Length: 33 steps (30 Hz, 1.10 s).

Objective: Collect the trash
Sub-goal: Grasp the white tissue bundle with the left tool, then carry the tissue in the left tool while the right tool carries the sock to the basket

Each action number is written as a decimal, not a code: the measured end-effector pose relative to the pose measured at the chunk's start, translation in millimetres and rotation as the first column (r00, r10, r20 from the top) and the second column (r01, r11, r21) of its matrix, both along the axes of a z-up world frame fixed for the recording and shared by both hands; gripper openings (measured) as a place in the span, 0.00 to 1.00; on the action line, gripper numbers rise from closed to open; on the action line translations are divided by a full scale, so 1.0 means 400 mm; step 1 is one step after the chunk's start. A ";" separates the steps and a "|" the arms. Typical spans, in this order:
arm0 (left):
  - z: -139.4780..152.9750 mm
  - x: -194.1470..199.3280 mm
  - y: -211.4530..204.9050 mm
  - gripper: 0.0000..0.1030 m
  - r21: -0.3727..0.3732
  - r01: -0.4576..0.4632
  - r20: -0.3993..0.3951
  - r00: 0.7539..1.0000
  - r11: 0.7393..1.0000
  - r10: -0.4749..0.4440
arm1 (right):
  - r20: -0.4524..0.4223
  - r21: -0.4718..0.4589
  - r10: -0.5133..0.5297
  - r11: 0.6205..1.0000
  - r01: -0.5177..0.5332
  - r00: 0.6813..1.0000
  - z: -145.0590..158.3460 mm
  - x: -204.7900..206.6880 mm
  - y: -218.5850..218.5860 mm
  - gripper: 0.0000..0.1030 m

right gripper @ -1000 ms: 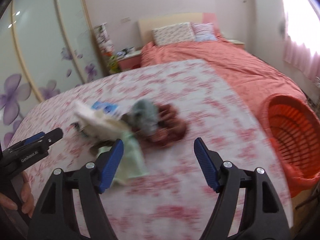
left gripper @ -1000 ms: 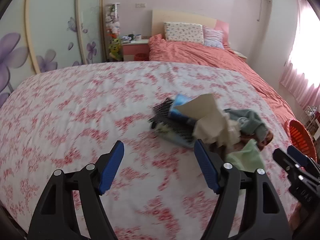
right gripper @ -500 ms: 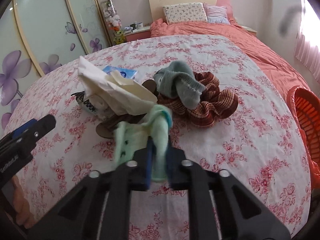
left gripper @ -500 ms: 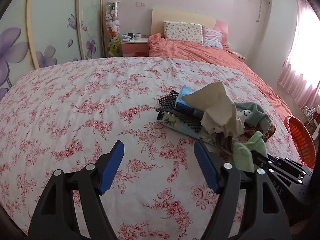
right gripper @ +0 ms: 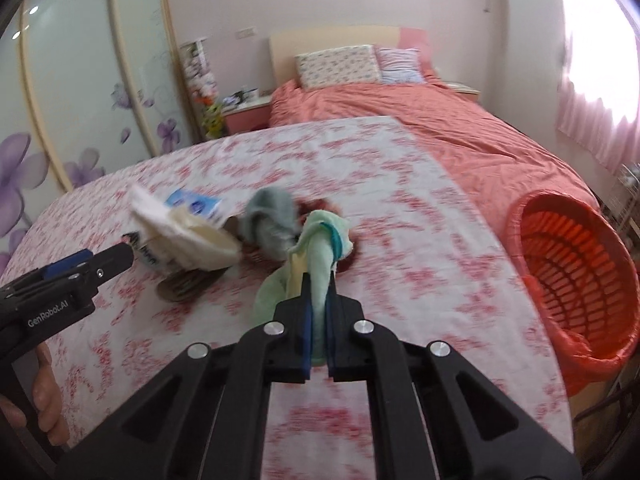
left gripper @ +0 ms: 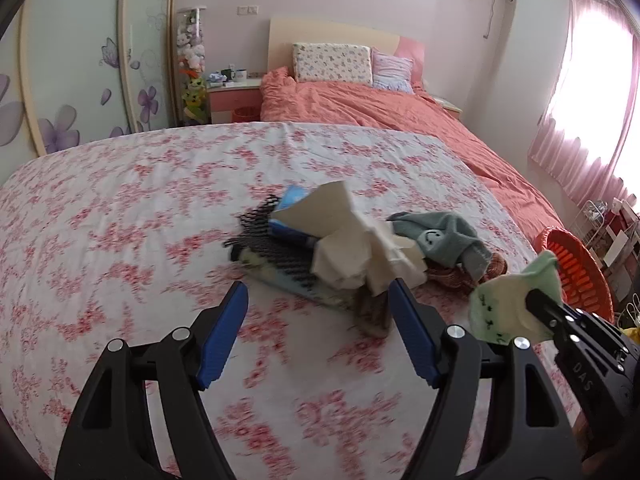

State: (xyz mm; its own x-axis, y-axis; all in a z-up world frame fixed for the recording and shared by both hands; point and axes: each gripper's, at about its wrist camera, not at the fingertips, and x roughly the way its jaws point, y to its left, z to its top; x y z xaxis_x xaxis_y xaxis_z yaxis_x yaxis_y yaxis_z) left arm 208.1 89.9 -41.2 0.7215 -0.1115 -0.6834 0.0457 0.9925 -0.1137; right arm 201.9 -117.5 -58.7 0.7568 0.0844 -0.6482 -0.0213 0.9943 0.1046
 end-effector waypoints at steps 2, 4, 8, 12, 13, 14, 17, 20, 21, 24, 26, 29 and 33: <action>0.001 0.016 -0.021 0.70 -0.001 0.009 -0.010 1.000 1.000 -0.009 | 0.004 0.004 -0.026 1.000 0.026 1.000 0.003 0.002 -0.023 0.06; 0.002 0.031 -0.036 0.70 -0.003 0.012 -0.017 1.000 1.000 -0.012 | 0.004 0.013 -0.043 0.999 0.043 0.999 0.006 0.004 -0.045 0.06; -0.001 0.078 -0.064 0.70 0.014 0.000 -0.036 0.999 1.000 0.000 | 0.004 0.018 -0.055 0.998 0.055 0.998 0.007 0.003 -0.065 0.06; -0.020 0.121 -0.063 0.66 0.001 -0.026 -0.085 0.996 1.000 0.026 | 0.002 0.016 -0.058 0.998 0.058 0.998 0.009 -0.006 -0.077 0.06; -0.027 0.130 -0.062 0.65 -0.009 -0.027 -0.101 0.995 1.000 0.026 | 0.002 0.014 -0.058 0.998 0.058 0.998 0.010 -0.009 -0.079 0.06; -0.031 0.134 -0.062 0.60 -0.021 -0.022 -0.107 0.994 1.000 0.020 | 0.002 0.012 -0.060 0.998 0.060 0.998 0.009 -0.011 -0.082 0.06; -0.027 0.126 -0.065 0.52 -0.024 -0.014 -0.094 0.996 1.000 0.012 | 0.007 0.012 -0.069 0.998 0.069 0.998 0.016 -0.014 -0.094 0.06; -0.012 0.118 -0.064 0.39 -0.013 -0.007 -0.076 0.997 1.000 0.006 | 0.017 0.018 -0.079 0.997 0.079 0.997 0.029 -0.020 -0.105 0.06; -0.006 0.118 -0.064 0.34 -0.013 -0.003 -0.072 0.997 1.000 0.002 | 0.022 0.019 -0.082 0.997 0.081 0.996 0.034 -0.022 -0.109 0.06; 0.014 0.115 -0.061 0.29 0.006 0.000 -0.050 0.999 1.000 0.000 | 0.033 0.024 -0.086 0.996 0.085 0.996 0.048 -0.026 -0.116 0.06; 0.022 0.114 -0.058 0.29 0.012 -0.001 -0.045 0.999 1.000 0.002 | 0.040 0.027 -0.088 0.996 0.087 0.995 0.057 -0.030 -0.117 0.06; 0.042 0.104 -0.051 0.29 0.022 -0.013 -0.026 1.000 1.000 0.013 | 0.051 0.028 -0.088 0.996 0.087 0.995 0.068 -0.036 -0.119 0.06; 0.080 0.093 -0.045 0.29 0.026 -0.014 0.004 1.000 1.000 0.014 | 0.069 0.032 -0.088 0.996 0.086 0.994 0.088 -0.043 -0.122 0.06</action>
State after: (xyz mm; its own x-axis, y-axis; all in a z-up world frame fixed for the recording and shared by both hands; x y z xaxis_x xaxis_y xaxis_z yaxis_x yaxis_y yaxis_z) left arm 245.2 71.8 -9.1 0.7257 -0.0837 -0.6829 0.0321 0.9956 -0.0879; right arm 184.7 -166.5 -23.5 0.8054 0.0341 -0.5917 0.0567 0.9893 0.1342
